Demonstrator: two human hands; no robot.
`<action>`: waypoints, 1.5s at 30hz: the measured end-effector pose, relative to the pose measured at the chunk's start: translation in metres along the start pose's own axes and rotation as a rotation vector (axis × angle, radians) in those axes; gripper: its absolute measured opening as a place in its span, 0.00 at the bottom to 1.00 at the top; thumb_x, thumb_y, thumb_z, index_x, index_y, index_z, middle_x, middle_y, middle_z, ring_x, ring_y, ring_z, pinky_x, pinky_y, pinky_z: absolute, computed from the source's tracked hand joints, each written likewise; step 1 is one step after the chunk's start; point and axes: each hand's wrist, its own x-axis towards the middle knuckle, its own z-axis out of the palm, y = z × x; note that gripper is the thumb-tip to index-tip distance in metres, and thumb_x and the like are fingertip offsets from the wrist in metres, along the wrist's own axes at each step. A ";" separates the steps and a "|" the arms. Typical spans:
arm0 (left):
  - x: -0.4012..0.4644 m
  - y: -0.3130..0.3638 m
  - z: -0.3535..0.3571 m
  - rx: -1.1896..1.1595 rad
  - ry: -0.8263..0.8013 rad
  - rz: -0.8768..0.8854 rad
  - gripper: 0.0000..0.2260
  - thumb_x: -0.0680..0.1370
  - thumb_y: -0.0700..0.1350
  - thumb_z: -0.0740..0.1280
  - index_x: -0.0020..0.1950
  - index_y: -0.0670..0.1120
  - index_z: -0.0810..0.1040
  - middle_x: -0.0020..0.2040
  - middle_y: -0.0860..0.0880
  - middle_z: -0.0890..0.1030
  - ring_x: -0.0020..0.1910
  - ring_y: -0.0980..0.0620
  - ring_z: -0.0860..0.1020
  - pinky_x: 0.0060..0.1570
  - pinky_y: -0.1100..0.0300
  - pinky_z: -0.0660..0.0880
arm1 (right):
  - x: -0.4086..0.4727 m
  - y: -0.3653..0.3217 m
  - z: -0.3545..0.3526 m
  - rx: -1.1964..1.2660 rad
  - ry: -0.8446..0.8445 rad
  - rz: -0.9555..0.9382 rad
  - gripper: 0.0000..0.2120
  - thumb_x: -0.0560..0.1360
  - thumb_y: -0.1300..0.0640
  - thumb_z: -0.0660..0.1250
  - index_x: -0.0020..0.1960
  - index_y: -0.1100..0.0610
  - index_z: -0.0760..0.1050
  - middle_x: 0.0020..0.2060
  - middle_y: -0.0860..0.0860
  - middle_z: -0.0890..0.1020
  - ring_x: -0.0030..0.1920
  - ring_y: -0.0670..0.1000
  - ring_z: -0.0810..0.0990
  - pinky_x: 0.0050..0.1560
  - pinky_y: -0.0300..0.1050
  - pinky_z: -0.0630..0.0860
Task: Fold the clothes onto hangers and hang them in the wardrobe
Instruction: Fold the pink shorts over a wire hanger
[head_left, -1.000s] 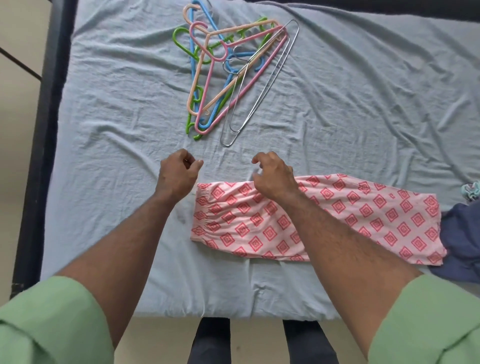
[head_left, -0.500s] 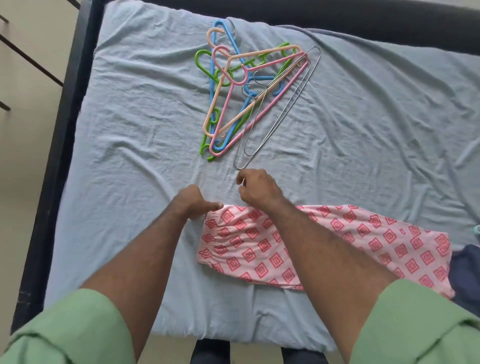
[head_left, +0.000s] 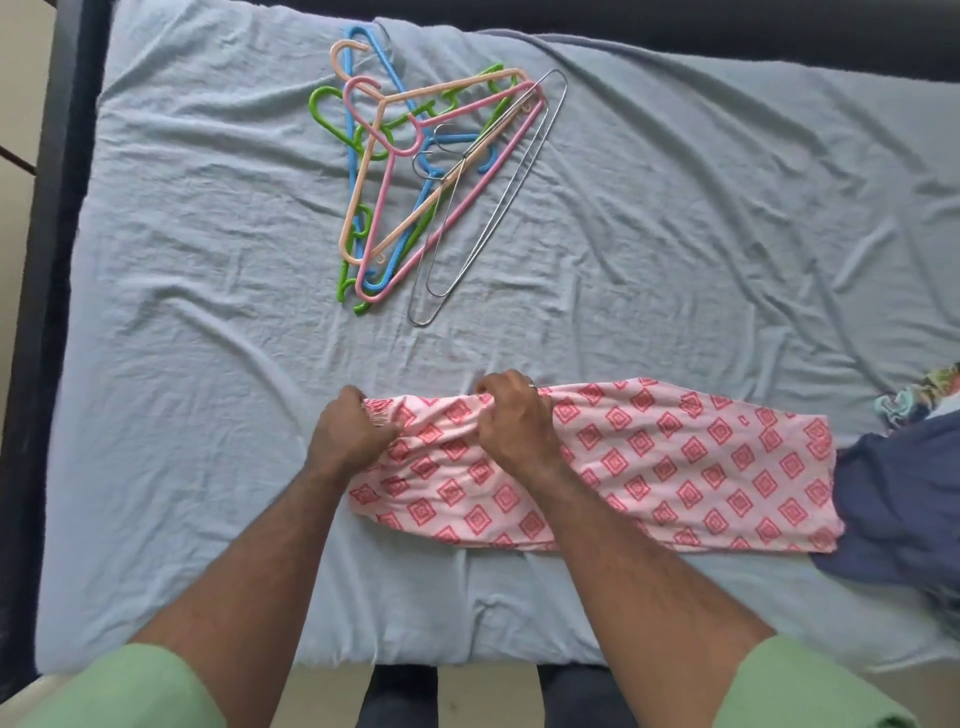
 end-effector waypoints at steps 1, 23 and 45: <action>-0.006 0.003 0.000 0.073 0.075 0.028 0.27 0.71 0.52 0.78 0.64 0.43 0.73 0.59 0.40 0.77 0.59 0.39 0.77 0.57 0.45 0.77 | -0.007 0.013 -0.006 0.018 0.048 0.047 0.16 0.75 0.63 0.65 0.61 0.53 0.77 0.56 0.51 0.77 0.58 0.53 0.75 0.60 0.54 0.67; -0.113 0.207 0.196 0.308 -0.168 0.664 0.24 0.71 0.49 0.79 0.63 0.47 0.75 0.64 0.45 0.73 0.60 0.43 0.75 0.59 0.44 0.76 | -0.123 0.347 -0.168 0.055 0.348 0.898 0.20 0.76 0.58 0.66 0.67 0.57 0.71 0.66 0.58 0.75 0.65 0.63 0.75 0.61 0.56 0.73; -0.129 0.241 0.224 0.190 -0.336 0.631 0.17 0.85 0.51 0.59 0.65 0.40 0.76 0.59 0.42 0.81 0.54 0.45 0.78 0.53 0.53 0.74 | -0.131 0.345 -0.171 -0.221 0.274 0.310 0.10 0.73 0.45 0.72 0.50 0.49 0.80 0.54 0.49 0.78 0.61 0.55 0.74 0.59 0.58 0.62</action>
